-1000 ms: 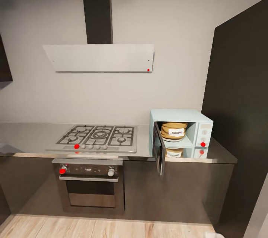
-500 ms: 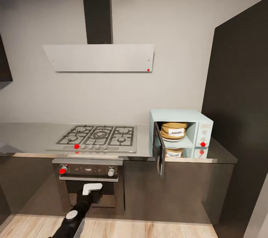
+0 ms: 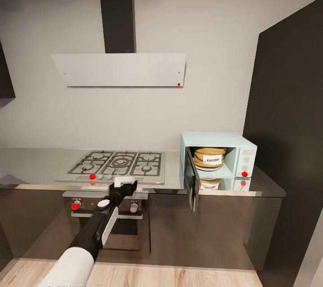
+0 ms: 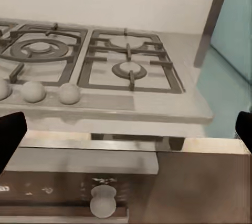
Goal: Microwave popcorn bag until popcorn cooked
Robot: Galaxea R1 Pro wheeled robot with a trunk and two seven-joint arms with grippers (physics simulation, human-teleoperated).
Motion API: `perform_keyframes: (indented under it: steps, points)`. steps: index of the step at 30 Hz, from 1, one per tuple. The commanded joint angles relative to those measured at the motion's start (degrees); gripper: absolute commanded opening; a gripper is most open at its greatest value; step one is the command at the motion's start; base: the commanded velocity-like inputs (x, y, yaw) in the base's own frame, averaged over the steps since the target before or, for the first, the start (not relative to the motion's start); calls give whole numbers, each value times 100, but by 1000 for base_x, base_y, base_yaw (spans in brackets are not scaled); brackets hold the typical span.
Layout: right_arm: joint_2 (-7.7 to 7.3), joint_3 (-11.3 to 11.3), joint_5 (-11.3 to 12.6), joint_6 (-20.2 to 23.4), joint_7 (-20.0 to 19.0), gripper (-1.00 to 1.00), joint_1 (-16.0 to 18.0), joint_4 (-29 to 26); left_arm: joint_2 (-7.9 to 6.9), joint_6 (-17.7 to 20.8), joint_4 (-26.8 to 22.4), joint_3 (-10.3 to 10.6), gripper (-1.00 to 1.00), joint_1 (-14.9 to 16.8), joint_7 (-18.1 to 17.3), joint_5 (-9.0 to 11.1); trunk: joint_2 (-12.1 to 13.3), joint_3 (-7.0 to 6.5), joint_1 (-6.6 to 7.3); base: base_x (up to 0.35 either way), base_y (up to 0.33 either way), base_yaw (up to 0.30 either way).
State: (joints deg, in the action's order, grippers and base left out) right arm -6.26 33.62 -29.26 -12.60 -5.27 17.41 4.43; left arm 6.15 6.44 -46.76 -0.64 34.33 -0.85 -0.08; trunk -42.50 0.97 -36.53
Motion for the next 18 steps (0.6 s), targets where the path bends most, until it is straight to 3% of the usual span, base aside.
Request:
perform_keyframes:
  steps: [1,3,5,7,12,18]
  points:
    - [-7,40,-18,3,-9,100,8,23,-42,40,17,-2,100,23,-306,-1,-9,10,-2,0,0,0]
    - [-7,40,-18,101,-10,100,8,23,-154,38,28,17,100,32,-965,-18,-9,10,-2,0,0,0]
    - [-6,40,-18,198,-10,100,8,23,-340,11,28,35,100,34,-2017,-32,-9,10,-2,0,0,0]
    - [-6,40,-22,221,-10,100,8,23,-511,-10,33,40,100,36,-2400,-35,-9,10,-2,0,0,0]
    - [-6,40,-18,229,-10,100,8,23,-399,4,15,229,100,37,-2573,-36,-9,10,-2,0,0,0]
    - [-6,40,-19,232,-10,100,8,23,-378,-14,151,257,100,34,-2580,-27,-9,10,-2,0,0,0]
